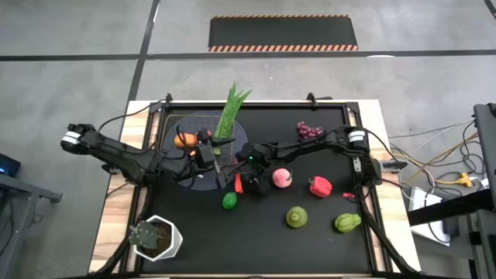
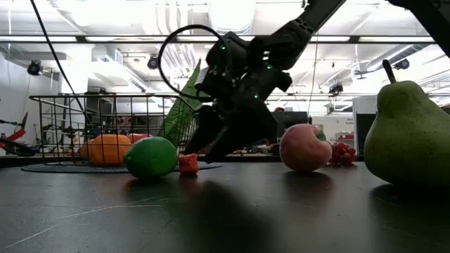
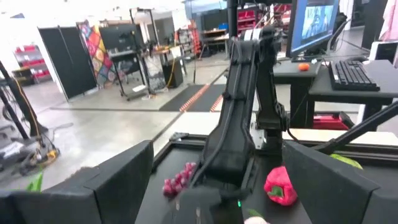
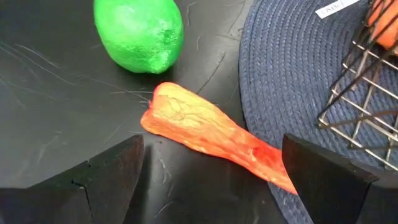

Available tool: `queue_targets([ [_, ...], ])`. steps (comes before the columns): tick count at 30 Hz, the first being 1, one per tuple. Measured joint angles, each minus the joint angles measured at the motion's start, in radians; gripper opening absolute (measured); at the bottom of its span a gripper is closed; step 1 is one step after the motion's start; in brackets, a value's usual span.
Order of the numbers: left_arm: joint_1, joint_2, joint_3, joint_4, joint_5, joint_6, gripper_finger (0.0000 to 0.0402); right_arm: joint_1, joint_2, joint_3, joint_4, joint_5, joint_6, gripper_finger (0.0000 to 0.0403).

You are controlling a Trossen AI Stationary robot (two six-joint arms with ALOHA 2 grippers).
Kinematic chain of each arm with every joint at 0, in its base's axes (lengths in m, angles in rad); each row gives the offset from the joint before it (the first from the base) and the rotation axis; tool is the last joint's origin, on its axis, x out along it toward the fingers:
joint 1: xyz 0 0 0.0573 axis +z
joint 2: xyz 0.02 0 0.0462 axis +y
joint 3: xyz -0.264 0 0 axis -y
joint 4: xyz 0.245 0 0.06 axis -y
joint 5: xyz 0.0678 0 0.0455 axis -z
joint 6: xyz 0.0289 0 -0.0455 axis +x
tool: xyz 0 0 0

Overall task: Build produce basket
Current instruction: Put the red chili pepper into the wire basket

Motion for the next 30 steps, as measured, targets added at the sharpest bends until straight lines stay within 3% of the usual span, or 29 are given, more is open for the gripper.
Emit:
queue_targets([
  [7,0.000,-0.006,0.000,0.004,0.000,0.010,0.0338,0.006,0.033,0.044,-0.045,0.053,-0.069,0.0360],
  [10,0.000,-0.007,0.000,0.004,0.000,0.010,0.0338,0.009,0.032,0.034,-0.042,0.053,-0.093,0.0341],
  [21,0.000,-0.008,0.000,0.004,0.000,0.010,0.0338,0.025,0.028,0.027,-0.063,0.045,-0.123,0.0199],
  [30,0.000,-0.008,0.000,0.005,0.000,0.010,0.0338,0.036,0.027,0.027,-0.086,0.044,-0.137,0.0116],
])
